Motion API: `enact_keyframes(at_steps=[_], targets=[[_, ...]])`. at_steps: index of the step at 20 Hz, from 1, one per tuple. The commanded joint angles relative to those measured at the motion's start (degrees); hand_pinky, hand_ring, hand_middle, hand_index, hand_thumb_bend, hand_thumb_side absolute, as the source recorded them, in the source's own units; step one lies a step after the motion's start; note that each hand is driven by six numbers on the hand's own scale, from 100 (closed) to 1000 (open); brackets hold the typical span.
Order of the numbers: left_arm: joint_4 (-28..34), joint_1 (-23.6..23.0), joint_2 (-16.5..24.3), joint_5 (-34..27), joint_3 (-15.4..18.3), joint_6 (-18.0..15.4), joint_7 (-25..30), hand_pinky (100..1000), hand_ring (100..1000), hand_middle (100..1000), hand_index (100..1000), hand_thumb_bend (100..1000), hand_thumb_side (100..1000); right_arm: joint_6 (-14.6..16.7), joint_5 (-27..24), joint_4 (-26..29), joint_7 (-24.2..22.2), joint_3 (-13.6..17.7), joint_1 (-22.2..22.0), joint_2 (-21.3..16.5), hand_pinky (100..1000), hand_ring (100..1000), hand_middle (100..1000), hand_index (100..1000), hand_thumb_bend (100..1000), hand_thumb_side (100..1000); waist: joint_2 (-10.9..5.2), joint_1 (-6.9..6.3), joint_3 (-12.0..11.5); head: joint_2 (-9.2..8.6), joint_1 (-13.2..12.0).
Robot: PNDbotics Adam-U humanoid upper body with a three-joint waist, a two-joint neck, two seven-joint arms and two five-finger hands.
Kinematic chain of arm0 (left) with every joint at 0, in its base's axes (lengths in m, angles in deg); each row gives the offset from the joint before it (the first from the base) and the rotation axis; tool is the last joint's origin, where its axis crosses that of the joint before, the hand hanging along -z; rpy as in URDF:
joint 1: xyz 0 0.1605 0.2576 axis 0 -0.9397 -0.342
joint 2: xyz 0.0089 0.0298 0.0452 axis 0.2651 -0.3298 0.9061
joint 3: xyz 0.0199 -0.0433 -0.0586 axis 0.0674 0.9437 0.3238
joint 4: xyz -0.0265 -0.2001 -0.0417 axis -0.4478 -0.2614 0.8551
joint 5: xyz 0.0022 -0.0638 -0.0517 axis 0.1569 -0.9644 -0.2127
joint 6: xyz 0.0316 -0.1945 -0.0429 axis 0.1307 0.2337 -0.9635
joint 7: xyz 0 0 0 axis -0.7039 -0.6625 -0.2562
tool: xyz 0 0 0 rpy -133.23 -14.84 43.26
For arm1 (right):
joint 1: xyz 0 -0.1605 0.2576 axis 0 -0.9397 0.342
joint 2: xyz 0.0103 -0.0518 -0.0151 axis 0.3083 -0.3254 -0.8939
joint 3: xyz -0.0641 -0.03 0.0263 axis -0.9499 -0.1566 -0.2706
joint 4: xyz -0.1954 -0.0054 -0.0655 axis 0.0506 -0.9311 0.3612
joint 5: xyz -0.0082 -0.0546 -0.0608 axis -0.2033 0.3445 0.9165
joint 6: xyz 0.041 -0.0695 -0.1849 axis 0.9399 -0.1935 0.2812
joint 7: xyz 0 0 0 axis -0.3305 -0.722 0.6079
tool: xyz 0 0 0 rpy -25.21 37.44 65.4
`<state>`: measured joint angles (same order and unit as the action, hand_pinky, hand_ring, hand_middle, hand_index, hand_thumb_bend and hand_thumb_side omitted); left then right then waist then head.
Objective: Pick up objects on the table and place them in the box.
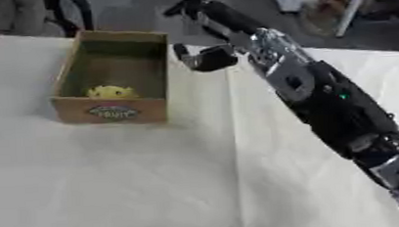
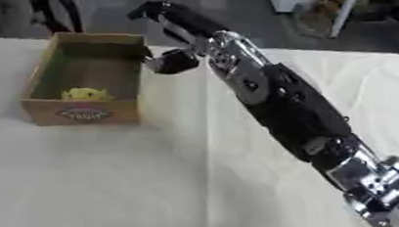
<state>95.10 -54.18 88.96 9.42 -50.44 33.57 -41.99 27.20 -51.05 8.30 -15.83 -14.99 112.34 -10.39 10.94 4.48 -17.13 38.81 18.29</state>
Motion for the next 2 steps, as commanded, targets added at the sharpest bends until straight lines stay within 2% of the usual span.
enact_keyframes(at_steps=[1, 2], targets=[[0.23, -0.15, 1.41, 0.84, 1.29, -0.24, -0.91, 742, 726, 633, 760, 434, 482, -0.22, -9.08, 6.9, -0.18, 1.39, -0.94, -1.68, 772, 939, 791, 847, 100, 185, -0.97, -0.45, 1.36, 0.69, -1.77], [0.11, -0.34, 1.44, 1.02, 1.51, -0.26, -1.14, 743, 726, 633, 760, 434, 482, -0.24, -11.14, 8.48, 0.05, 1.64, -1.74, -1.7, 767, 936, 786, 840, 100, 185, -0.98, -0.51, 2.09, 0.78, -2.28]])
